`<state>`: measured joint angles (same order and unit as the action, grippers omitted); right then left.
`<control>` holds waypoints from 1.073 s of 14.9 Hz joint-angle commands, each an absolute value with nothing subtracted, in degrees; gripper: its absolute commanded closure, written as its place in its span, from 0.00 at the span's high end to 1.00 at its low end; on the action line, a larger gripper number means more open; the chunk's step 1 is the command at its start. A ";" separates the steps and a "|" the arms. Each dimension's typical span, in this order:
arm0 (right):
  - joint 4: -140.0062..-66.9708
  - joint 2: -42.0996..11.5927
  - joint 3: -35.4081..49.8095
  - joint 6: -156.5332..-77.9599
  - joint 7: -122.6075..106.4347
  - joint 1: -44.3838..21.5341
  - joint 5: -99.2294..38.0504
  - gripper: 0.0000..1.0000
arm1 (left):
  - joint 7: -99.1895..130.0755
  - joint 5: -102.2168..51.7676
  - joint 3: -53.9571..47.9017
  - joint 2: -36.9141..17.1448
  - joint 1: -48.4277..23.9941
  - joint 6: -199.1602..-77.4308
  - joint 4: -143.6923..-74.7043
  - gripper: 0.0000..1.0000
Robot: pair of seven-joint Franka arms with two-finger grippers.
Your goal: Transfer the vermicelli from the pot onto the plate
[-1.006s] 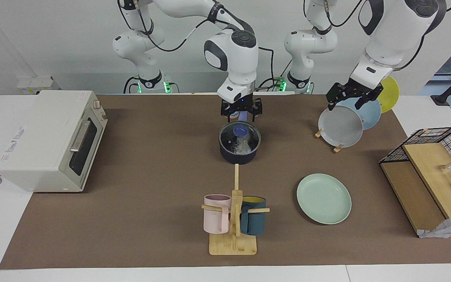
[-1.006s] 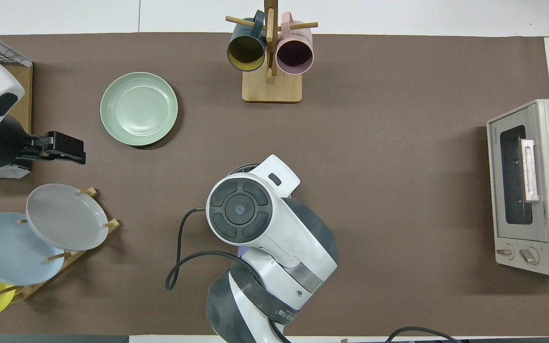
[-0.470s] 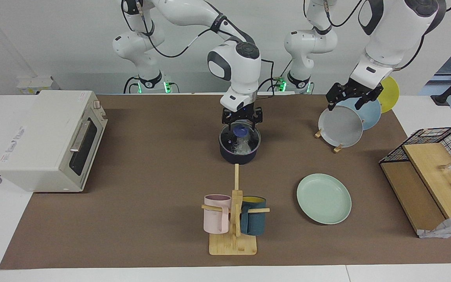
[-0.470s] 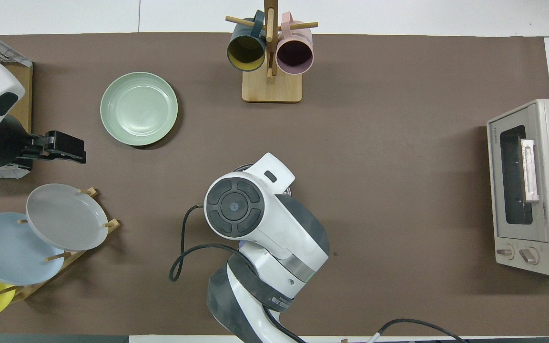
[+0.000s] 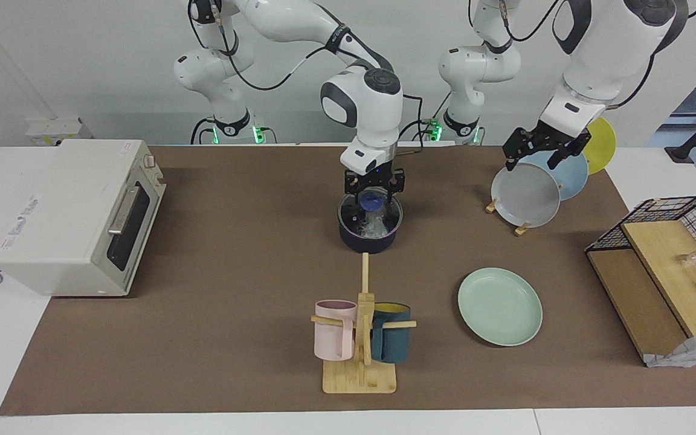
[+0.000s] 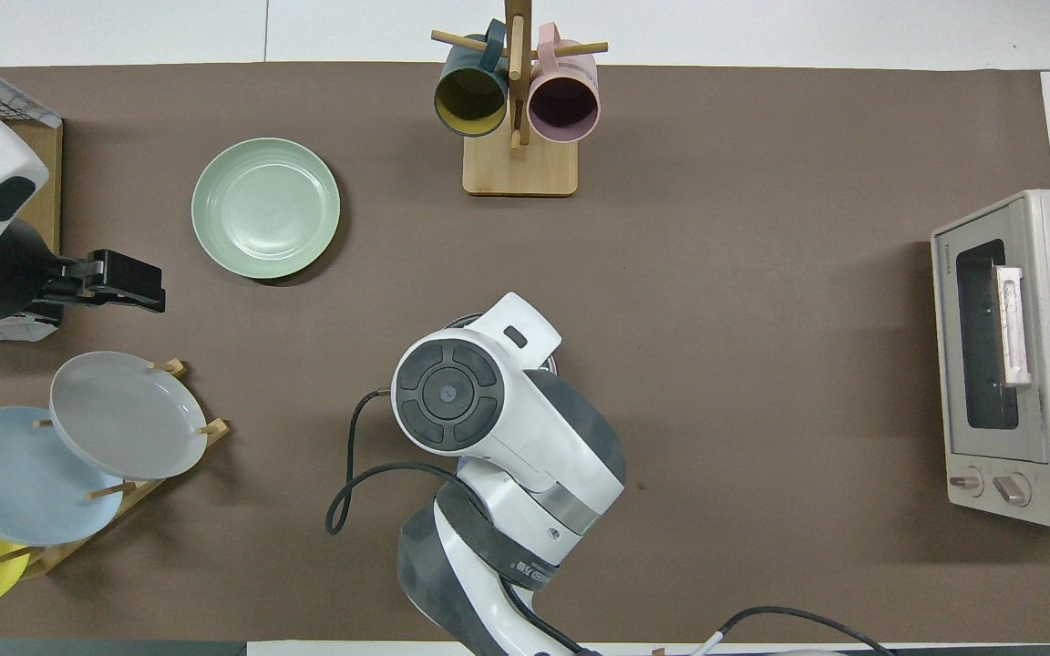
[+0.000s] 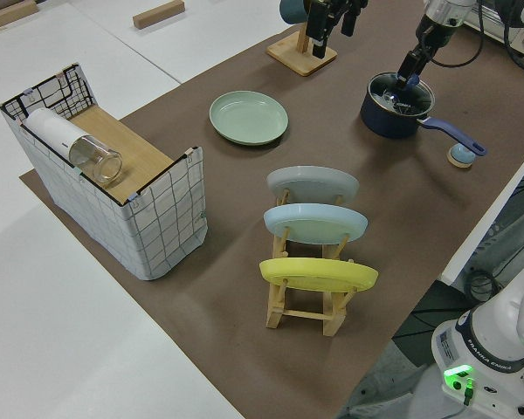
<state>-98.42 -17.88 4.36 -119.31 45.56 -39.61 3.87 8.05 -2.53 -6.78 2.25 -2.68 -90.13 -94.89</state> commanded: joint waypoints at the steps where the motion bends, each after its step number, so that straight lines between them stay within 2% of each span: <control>1: -99.32 -17.67 4.48 -120.32 46.67 -39.64 5.36 0.76 | 8.17 -3.34 -6.59 3.34 -2.81 -91.05 -96.24 1.00; 6: -99.23 -17.67 4.48 -120.41 46.32 -39.55 5.36 0.62 | 8.17 -3.34 -6.59 3.34 -2.90 -91.05 -96.24 1.00; 8: -98.88 -17.75 4.48 -119.97 46.23 -39.55 5.36 0.60 | 8.17 -3.43 -6.68 3.34 -2.99 -91.05 -96.24 1.00; 12: -97.56 -17.67 4.48 -118.75 45.53 -39.11 5.45 0.59 | 8.35 -4.66 -6.77 3.34 -2.99 -91.06 -96.33 1.00; 16: -92.04 -16.53 3.96 -110.76 42.64 -38.41 5.36 0.56 | 8.44 -4.66 -6.77 3.34 -3.16 -91.58 -96.42 1.00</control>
